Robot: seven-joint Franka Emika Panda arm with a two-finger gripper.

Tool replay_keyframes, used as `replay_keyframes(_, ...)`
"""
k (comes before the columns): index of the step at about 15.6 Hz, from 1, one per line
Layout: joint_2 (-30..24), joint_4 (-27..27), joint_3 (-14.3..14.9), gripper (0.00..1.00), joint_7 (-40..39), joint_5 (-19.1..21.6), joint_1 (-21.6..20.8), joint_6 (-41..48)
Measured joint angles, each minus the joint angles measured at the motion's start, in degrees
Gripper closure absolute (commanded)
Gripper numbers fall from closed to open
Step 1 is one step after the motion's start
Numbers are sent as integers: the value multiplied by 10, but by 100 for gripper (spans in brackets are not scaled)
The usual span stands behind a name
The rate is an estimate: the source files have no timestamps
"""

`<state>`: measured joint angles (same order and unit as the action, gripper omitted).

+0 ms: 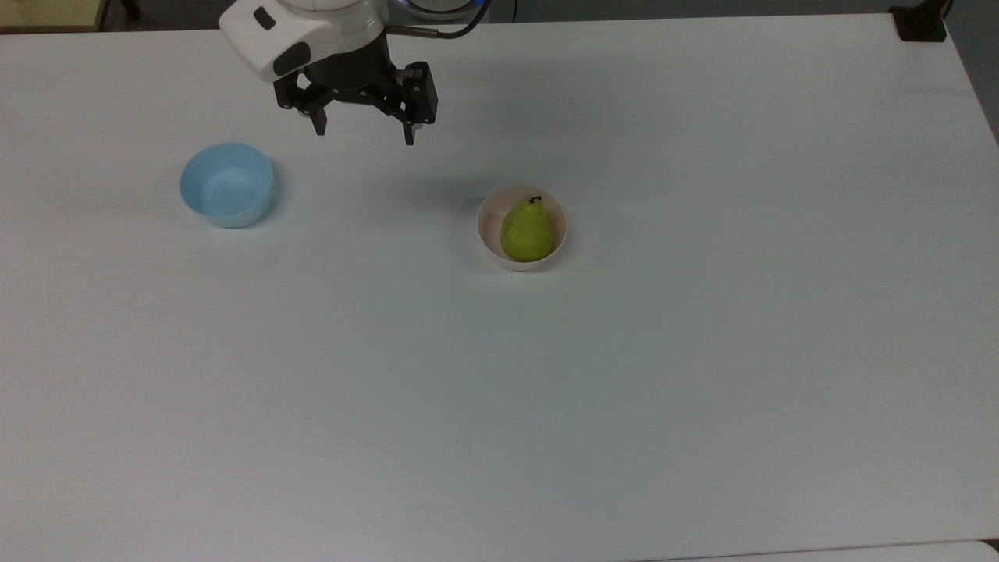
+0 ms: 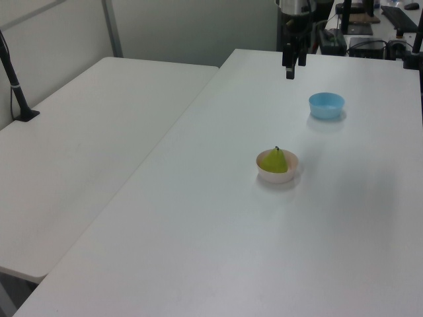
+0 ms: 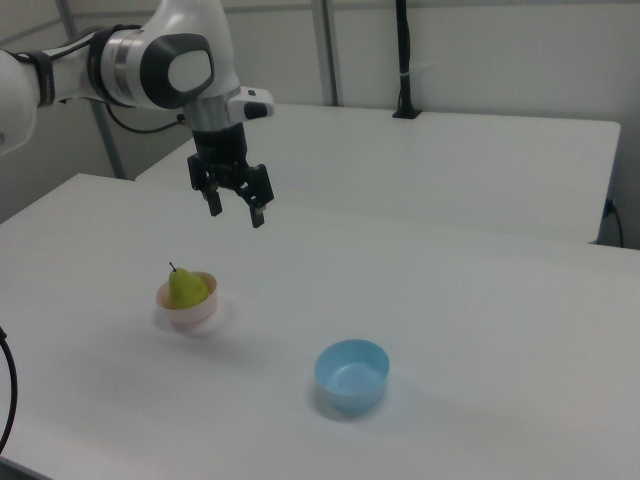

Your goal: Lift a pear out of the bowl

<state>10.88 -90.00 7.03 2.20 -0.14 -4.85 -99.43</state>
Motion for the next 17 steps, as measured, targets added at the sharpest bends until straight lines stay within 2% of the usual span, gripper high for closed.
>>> replay_keyframes(8,10,-3,0,0,1,0,-91,0)
replay_keyframes(11,33,-2,7,0,1,0,-121,-4)
replay_keyframes(17,98,-3,8,0,1,0,-150,-53)
